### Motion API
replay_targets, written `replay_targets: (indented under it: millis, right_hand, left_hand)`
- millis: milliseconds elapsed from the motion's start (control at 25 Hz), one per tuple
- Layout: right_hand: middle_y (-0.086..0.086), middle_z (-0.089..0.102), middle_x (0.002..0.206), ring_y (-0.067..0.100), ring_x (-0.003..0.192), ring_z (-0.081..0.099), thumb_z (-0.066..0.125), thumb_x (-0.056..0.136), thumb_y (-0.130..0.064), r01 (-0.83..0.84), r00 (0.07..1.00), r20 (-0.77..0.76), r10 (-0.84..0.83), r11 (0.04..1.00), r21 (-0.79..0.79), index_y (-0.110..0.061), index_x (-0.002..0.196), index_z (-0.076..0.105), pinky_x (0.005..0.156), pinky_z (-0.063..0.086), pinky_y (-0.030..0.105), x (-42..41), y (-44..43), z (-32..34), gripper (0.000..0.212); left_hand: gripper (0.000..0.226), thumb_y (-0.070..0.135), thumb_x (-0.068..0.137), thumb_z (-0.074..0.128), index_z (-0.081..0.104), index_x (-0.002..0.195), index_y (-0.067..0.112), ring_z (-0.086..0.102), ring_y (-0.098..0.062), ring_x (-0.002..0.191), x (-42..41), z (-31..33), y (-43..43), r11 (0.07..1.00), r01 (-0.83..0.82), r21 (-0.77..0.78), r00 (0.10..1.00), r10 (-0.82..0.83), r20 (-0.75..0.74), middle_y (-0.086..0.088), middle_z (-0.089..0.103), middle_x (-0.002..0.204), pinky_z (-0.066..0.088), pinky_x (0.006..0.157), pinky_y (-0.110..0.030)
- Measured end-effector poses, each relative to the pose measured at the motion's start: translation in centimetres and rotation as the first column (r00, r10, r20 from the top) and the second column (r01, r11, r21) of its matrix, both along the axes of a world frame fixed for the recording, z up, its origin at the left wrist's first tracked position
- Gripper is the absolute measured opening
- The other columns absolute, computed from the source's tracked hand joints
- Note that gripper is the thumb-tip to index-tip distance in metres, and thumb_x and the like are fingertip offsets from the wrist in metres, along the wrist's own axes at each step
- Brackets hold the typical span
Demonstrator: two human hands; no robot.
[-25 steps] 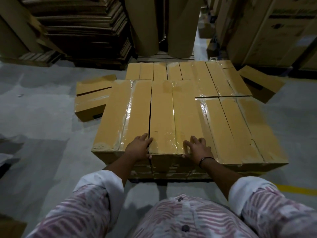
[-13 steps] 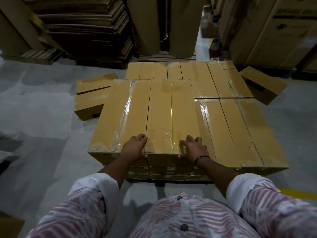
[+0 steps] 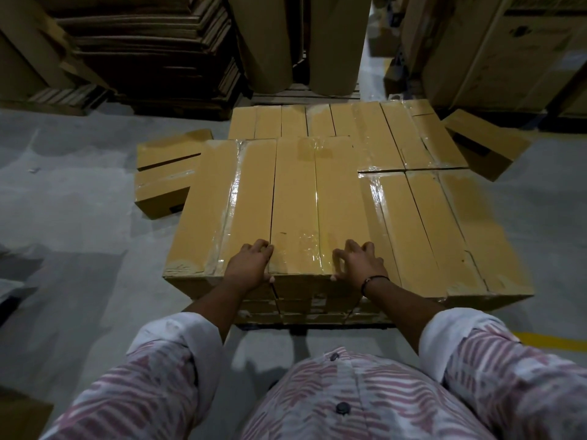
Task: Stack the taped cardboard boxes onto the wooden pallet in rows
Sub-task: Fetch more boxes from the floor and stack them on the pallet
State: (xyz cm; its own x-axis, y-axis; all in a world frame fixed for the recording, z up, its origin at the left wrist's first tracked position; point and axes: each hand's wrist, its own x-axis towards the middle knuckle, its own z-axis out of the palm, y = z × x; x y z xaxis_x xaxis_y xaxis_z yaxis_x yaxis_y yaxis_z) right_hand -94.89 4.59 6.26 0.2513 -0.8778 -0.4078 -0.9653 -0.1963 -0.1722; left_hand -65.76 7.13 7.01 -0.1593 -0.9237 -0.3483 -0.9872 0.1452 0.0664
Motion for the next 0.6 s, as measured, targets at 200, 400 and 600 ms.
replay_targets:
  millis: [200,400,600]
  right_hand:
    - [0.002,0.030,0.148,0.038,0.133,0.026,0.076,0.082,-0.049,0.023,1.000,0.006,-0.023,0.998,0.057,-0.037,0.142,0.047,0.100,0.045,0.059,0.4,-0.4,0.3,0.067]
    - [0.001,0.022,0.156,0.037,0.137,0.020,0.076,0.084,-0.045,0.013,0.999,0.037,-0.016,0.996,0.090,-0.040,0.144,0.045,0.107,0.042,0.056,-0.6,-0.7,0.8,0.068]
    - [0.000,0.019,0.159,0.037,0.139,0.018,0.076,0.084,-0.045,0.003,1.000,0.016,-0.005,0.994,0.110,-0.040,0.147,0.043,0.108,0.041,0.056,-0.4,-0.9,1.1,0.071]
  left_hand:
    - [0.086,0.041,0.083,0.081,0.037,0.153,0.018,0.044,-0.034,0.132,-0.4,-0.2,-0.1,1.000,0.000,0.005,1.000,0.000,0.022,-0.006,0.033,0.156,0.054,0.098,-0.048]
    - [0.090,0.040,0.080,0.084,0.035,0.153,0.018,0.044,-0.034,0.134,-0.5,-0.4,-0.1,1.000,-0.007,0.001,1.000,0.007,0.014,-0.005,0.033,0.157,0.054,0.099,-0.046]
    - [0.095,0.040,0.077,0.087,0.035,0.153,0.019,0.043,-0.033,0.134,-0.4,-0.4,-0.2,1.000,-0.002,0.013,1.000,0.002,0.018,-0.005,0.033,0.157,0.054,0.100,-0.046]
